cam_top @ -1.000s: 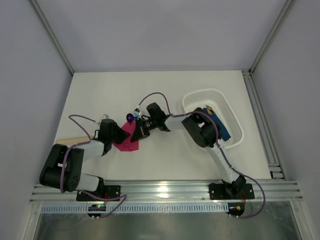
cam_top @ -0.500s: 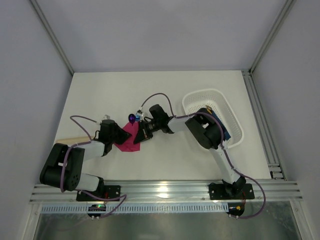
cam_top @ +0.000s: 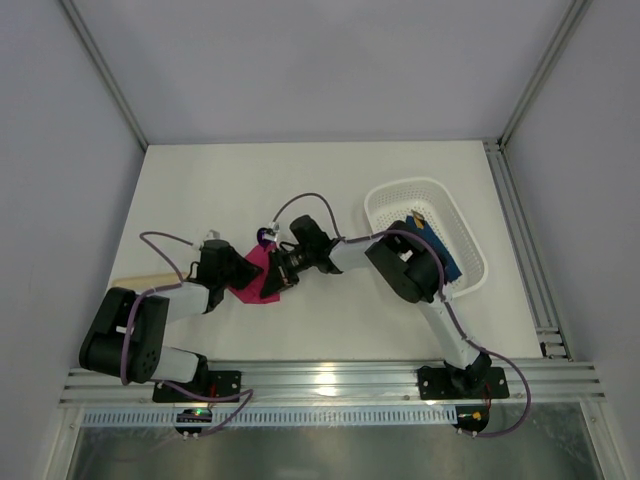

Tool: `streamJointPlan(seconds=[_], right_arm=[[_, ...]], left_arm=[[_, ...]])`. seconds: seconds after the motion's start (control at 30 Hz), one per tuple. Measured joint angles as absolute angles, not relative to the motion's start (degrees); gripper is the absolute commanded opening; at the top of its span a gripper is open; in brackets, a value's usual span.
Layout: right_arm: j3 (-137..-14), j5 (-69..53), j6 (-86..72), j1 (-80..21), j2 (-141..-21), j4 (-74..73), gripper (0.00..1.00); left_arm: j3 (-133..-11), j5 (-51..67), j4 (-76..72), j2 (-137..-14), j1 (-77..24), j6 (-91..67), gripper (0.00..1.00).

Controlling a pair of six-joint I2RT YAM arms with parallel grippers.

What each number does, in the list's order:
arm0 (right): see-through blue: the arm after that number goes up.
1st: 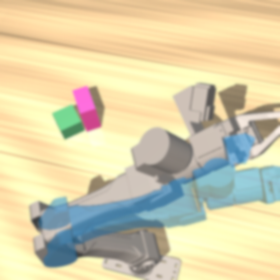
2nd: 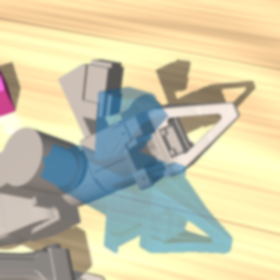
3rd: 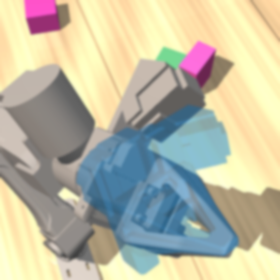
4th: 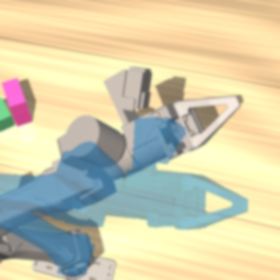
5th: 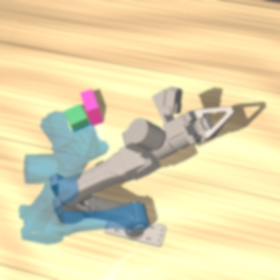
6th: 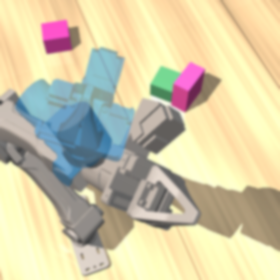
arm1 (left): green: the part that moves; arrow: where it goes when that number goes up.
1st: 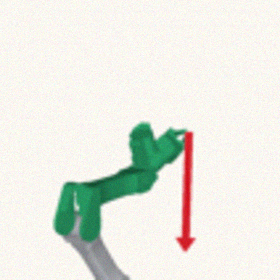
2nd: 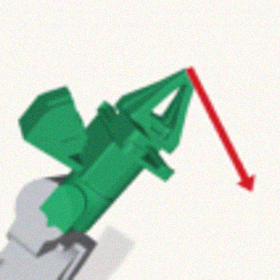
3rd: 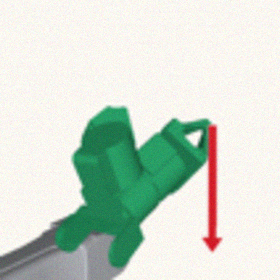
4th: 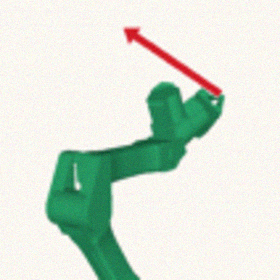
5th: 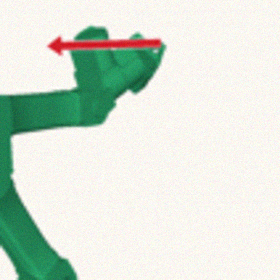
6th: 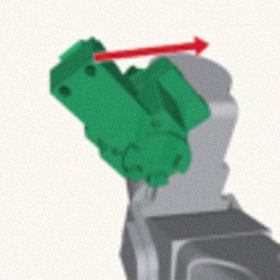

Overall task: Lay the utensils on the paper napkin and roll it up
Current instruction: Adjust the napkin at the center of the board.

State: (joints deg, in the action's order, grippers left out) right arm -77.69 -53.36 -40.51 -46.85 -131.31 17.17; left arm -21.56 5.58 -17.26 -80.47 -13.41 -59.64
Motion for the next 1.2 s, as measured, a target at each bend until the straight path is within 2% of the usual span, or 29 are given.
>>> streamJointPlan(seconds=[0.73,1.2], right_arm=[[-72.97,-53.08,-46.11,-47.33,-132.14,25.71,0.04],[-68.14,-50.81,-43.83,-46.89,-128.6,24.27,0.04]], left_arm=[[-21.41,5.56,-17.37,-80.34,-13.41,-59.66,0.0],[-21.41,5.65,-17.37,-80.38,-13.41,-59.64,0.0]])
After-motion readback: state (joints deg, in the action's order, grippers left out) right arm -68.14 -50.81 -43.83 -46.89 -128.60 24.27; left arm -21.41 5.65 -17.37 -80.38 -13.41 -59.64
